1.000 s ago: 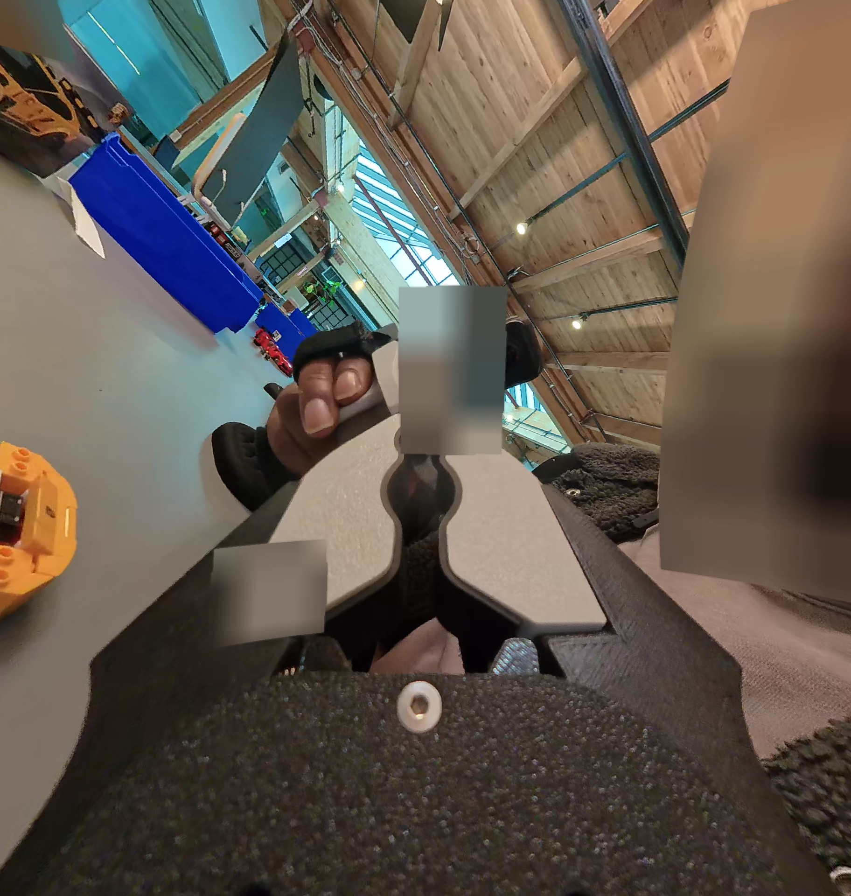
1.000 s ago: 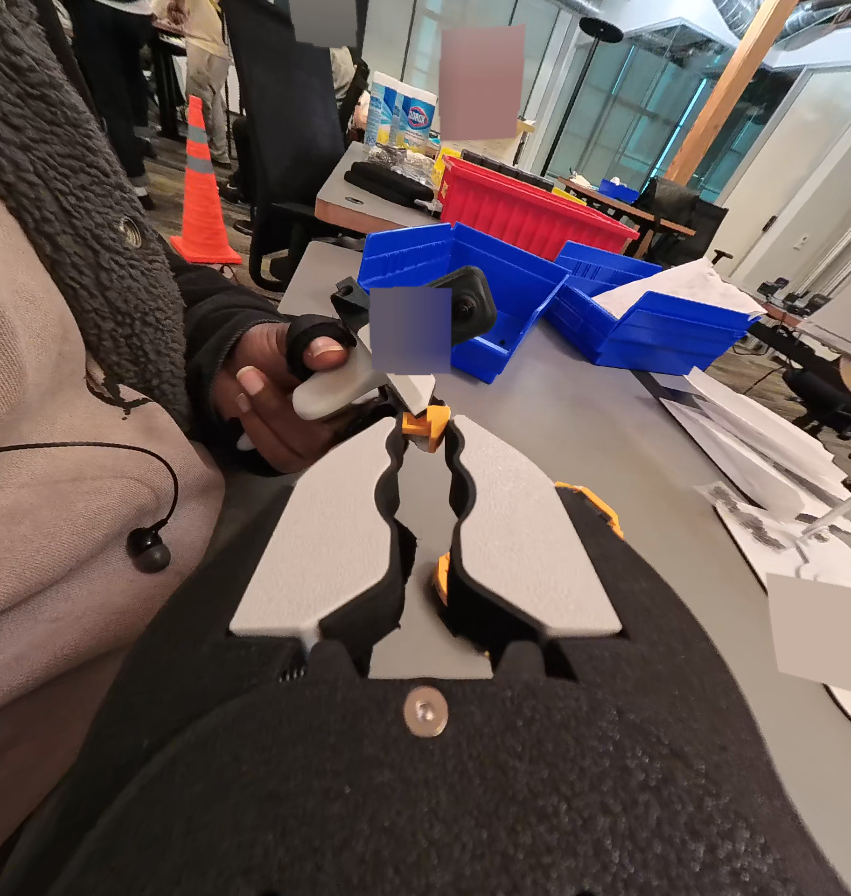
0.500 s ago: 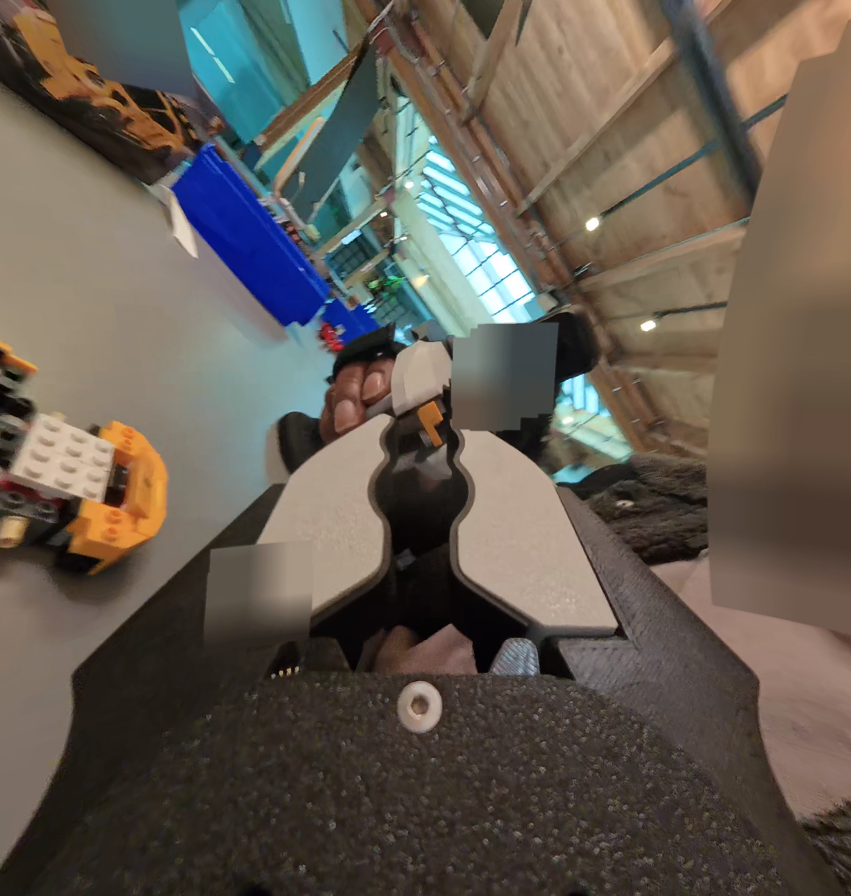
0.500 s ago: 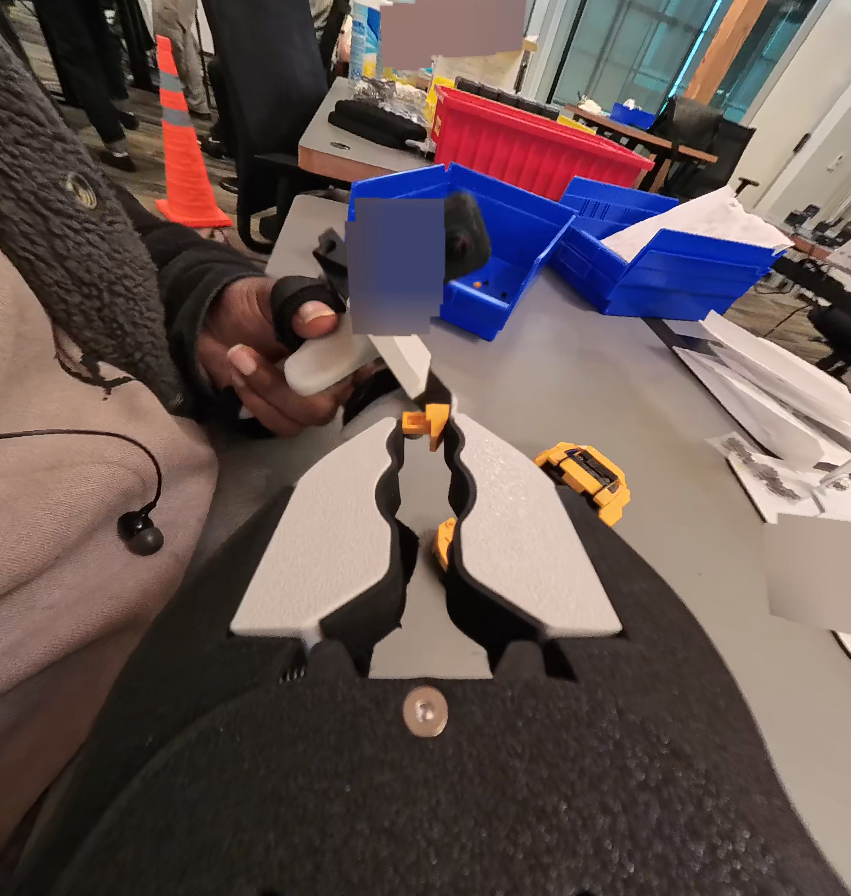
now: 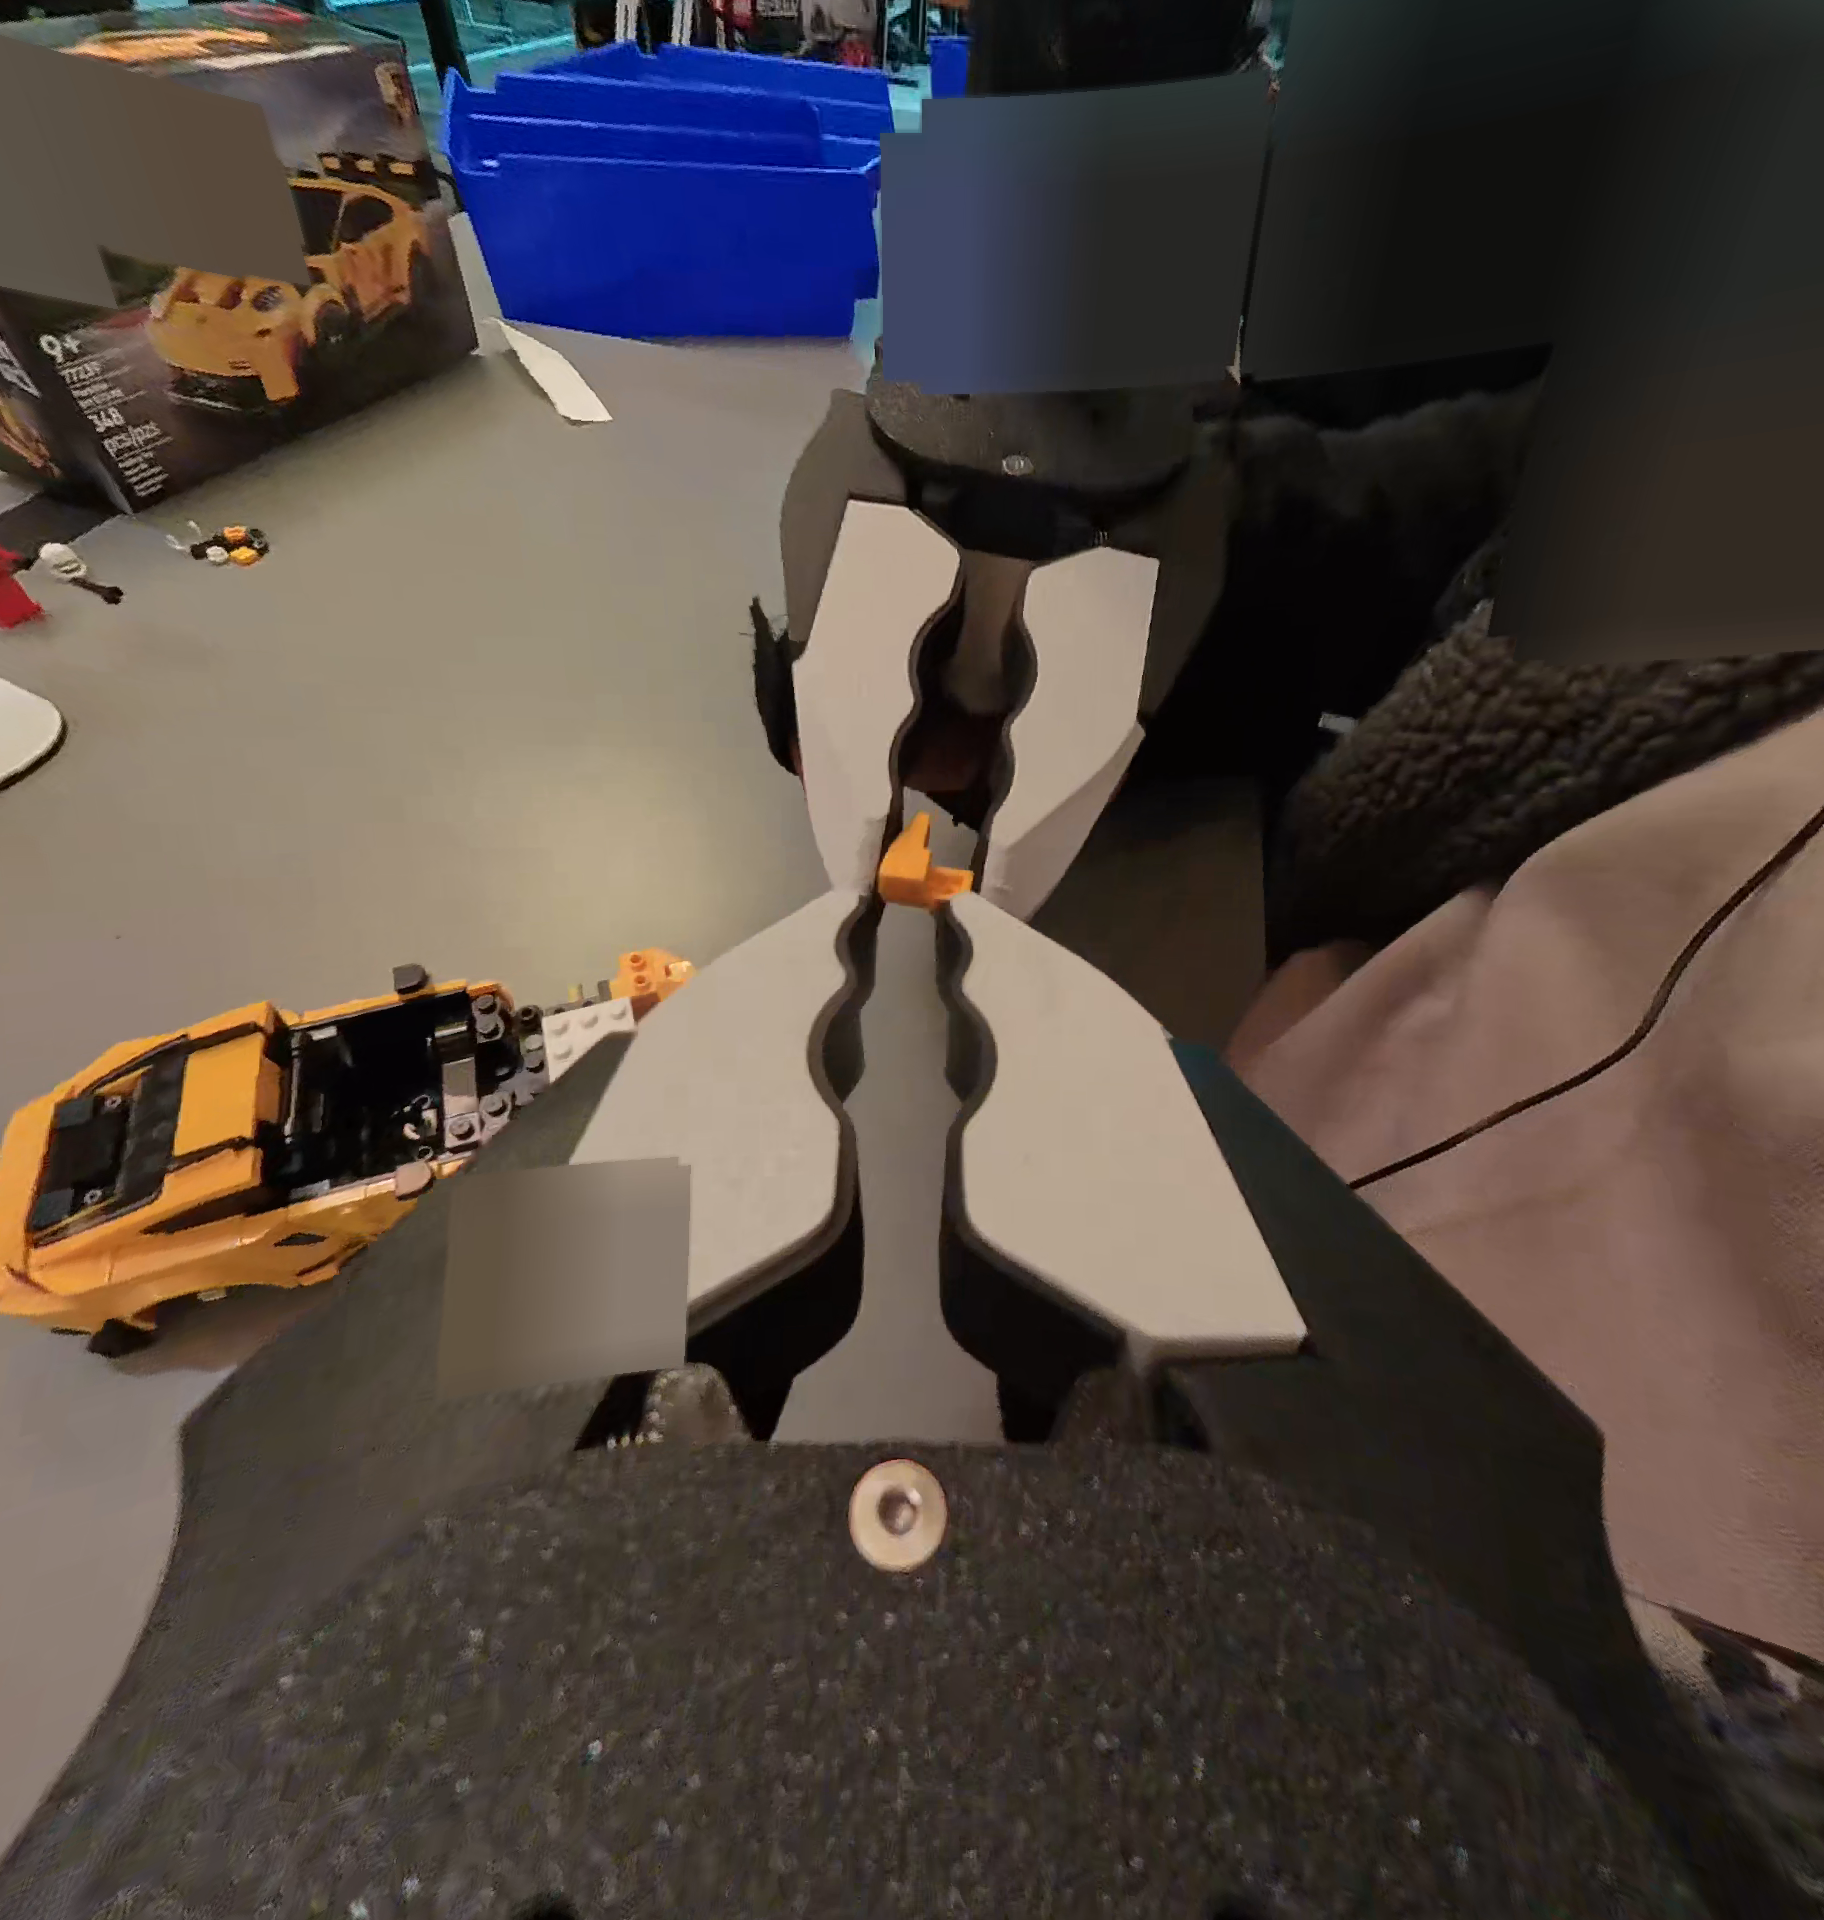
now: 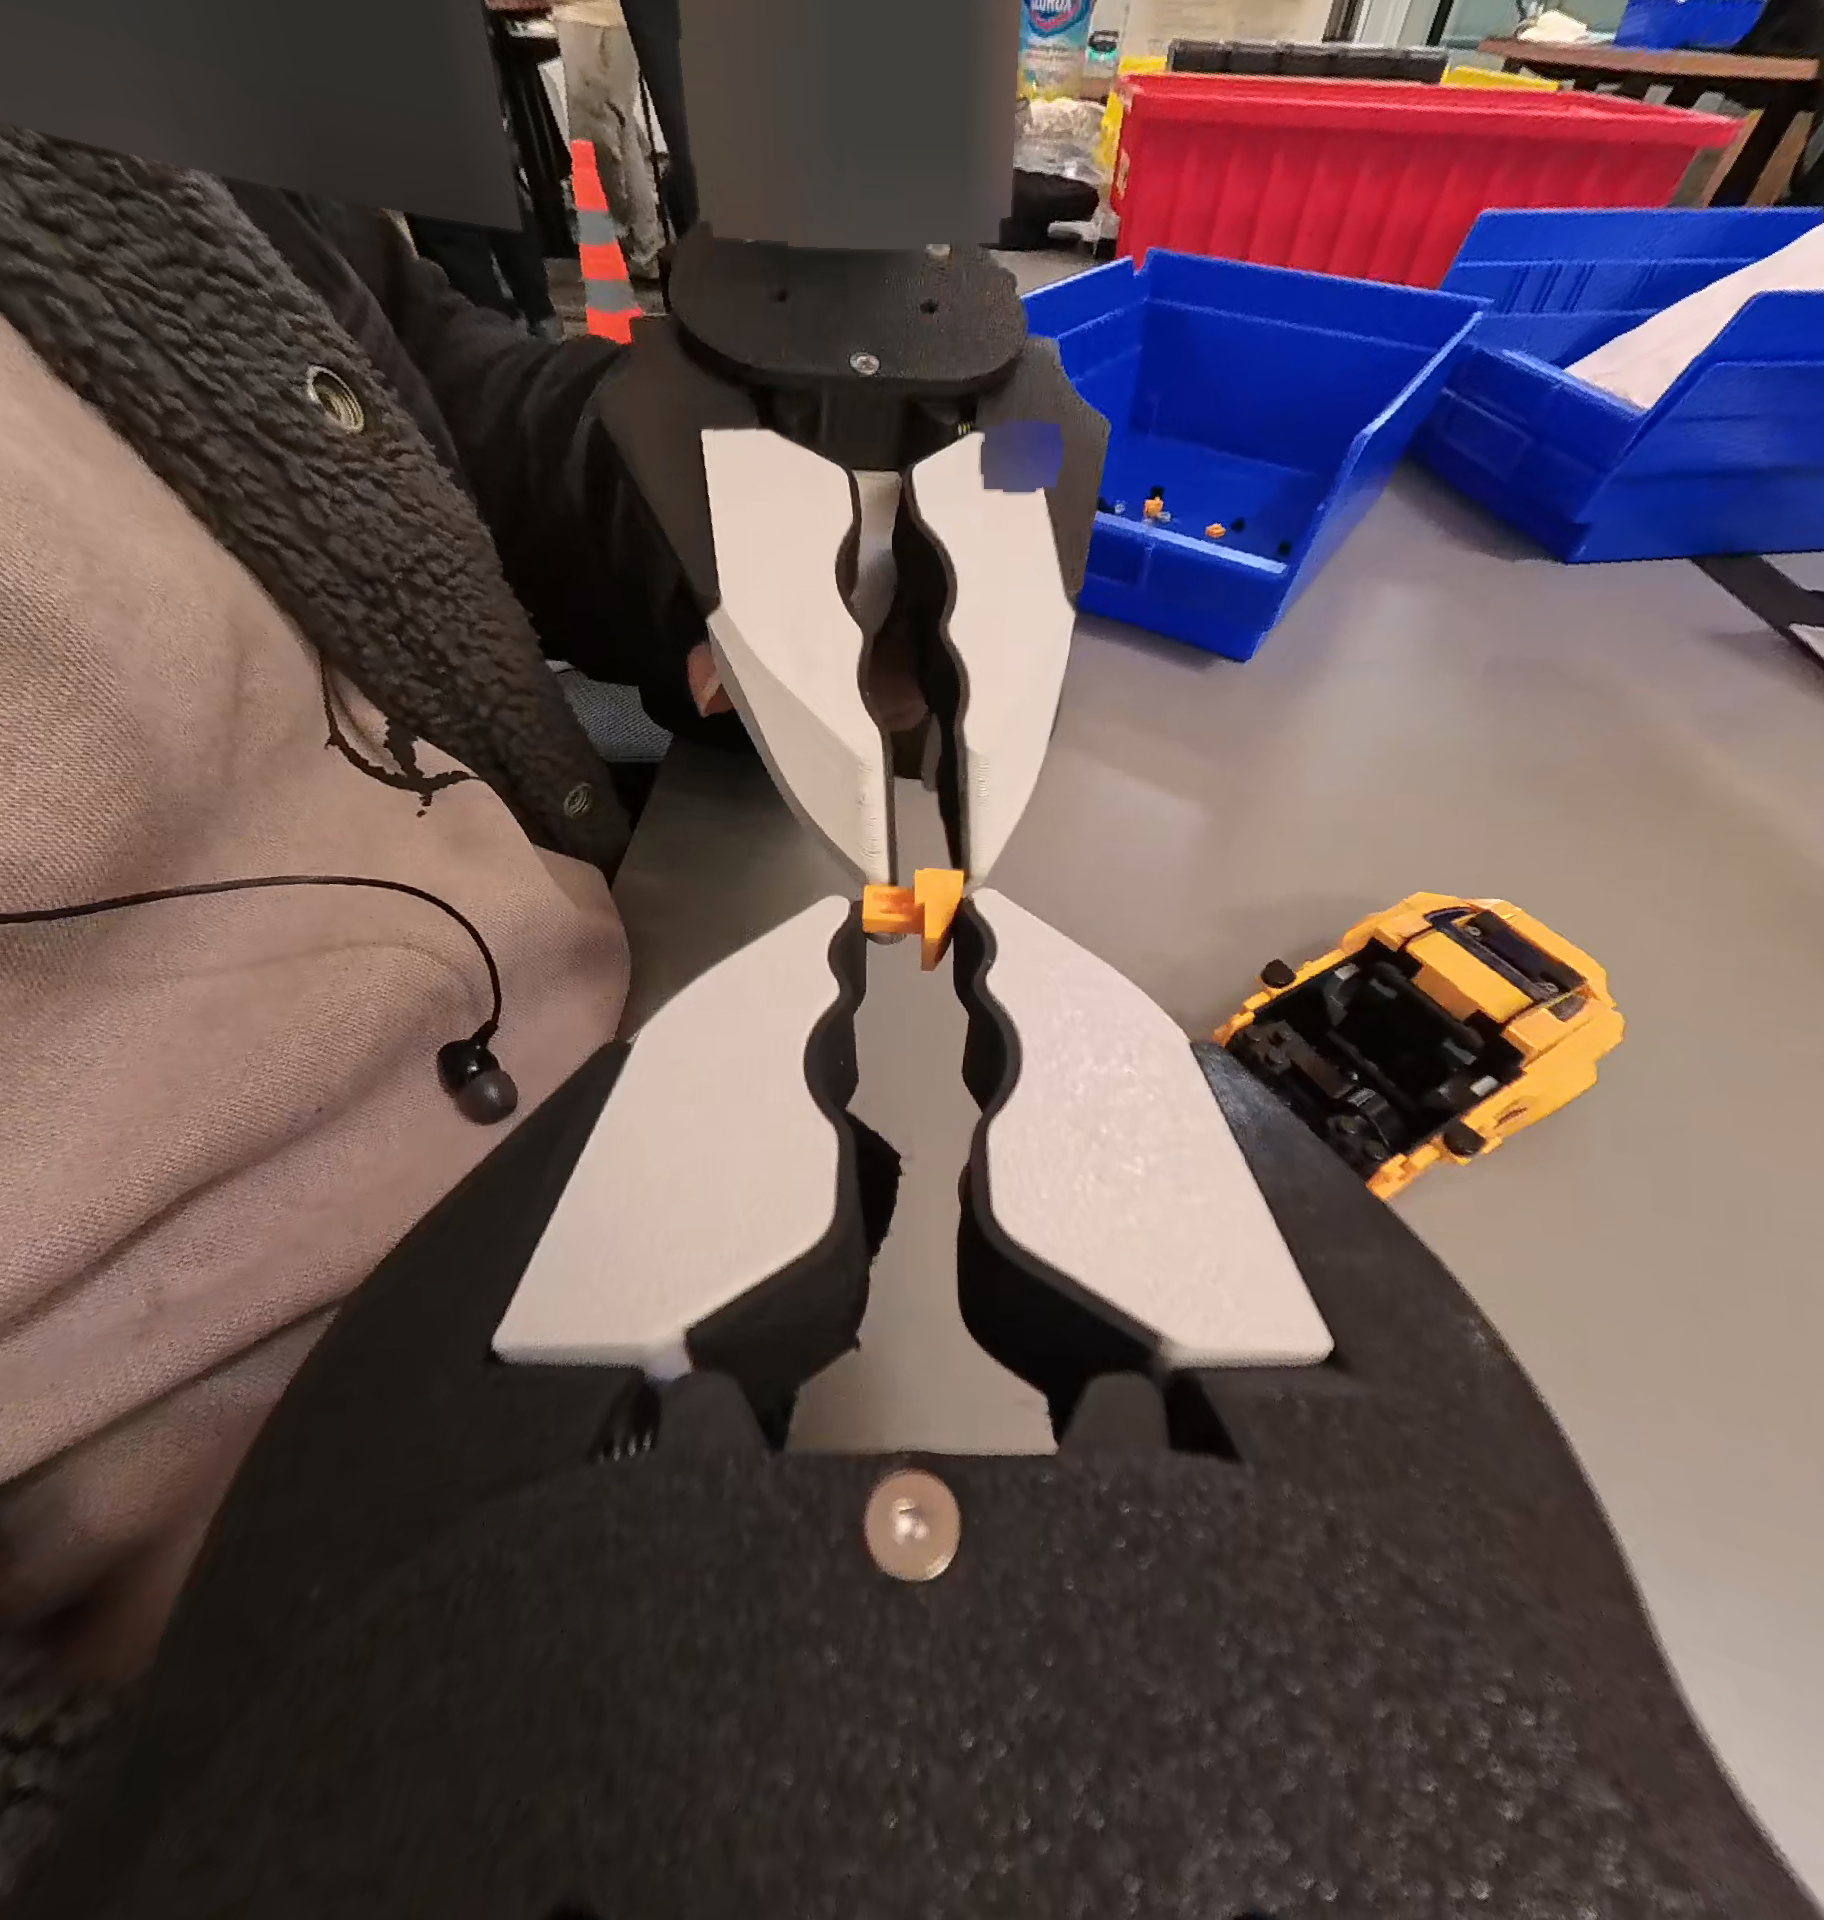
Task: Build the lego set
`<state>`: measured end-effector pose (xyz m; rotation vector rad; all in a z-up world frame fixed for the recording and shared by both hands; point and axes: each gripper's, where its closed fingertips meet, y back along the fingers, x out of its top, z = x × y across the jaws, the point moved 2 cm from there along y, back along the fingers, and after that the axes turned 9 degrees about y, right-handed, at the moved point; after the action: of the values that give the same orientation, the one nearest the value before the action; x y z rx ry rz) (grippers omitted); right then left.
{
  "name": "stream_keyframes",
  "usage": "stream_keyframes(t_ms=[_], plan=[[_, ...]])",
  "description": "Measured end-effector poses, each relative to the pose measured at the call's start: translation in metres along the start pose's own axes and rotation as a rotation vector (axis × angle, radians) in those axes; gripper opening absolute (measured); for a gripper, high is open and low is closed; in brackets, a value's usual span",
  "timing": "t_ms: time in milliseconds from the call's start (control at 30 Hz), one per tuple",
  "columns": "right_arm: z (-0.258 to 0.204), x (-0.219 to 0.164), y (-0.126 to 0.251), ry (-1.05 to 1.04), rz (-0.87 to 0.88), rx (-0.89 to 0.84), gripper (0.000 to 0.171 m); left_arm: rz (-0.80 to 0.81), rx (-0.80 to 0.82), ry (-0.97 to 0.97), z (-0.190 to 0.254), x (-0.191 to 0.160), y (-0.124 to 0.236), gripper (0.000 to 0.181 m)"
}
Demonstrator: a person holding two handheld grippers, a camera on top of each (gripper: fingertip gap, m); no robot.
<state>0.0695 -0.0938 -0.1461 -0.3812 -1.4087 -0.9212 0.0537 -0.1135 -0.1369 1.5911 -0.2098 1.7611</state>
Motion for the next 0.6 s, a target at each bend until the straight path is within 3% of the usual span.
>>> stream_keyframes(t_ms=[400,600], plan=[[-0.009,-0.011,-0.006,0.011,-0.083,0.051,0.016,-0.071,-0.017,-0.050,0.003,-0.008,-0.003,0.008],[0.006,-0.014,-0.006,-0.001,-0.092,-0.049,0.021,-0.025,0.071,-0.012,-0.010,-0.006,-0.003,0.008]])
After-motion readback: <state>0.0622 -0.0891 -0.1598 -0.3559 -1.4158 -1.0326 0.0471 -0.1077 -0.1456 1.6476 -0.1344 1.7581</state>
